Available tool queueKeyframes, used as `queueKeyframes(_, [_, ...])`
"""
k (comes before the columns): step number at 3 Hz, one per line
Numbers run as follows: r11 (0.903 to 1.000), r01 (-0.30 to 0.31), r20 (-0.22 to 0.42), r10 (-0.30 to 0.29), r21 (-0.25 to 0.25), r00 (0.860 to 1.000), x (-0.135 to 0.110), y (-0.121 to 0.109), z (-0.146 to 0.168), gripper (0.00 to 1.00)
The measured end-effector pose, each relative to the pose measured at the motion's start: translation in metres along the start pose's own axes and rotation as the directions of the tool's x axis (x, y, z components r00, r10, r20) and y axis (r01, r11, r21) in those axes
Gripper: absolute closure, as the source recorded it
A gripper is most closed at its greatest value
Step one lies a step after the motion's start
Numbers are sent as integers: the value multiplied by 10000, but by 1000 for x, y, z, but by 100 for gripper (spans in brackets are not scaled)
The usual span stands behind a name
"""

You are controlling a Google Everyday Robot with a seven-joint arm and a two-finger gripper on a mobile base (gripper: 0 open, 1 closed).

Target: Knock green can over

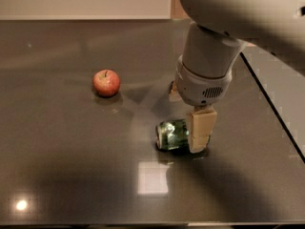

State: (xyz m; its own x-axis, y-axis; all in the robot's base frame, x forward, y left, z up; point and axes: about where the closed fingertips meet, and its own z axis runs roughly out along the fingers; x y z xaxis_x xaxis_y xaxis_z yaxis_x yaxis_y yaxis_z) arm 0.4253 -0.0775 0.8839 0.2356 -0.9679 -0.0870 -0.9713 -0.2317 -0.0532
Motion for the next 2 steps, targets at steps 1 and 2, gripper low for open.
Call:
queueKeyframes(1, [9999,-45,211,43,115,9998,-3,1,3,0])
queueKeyframes(2, [9999,-53,227,50,128,9997,-3,1,3,0])
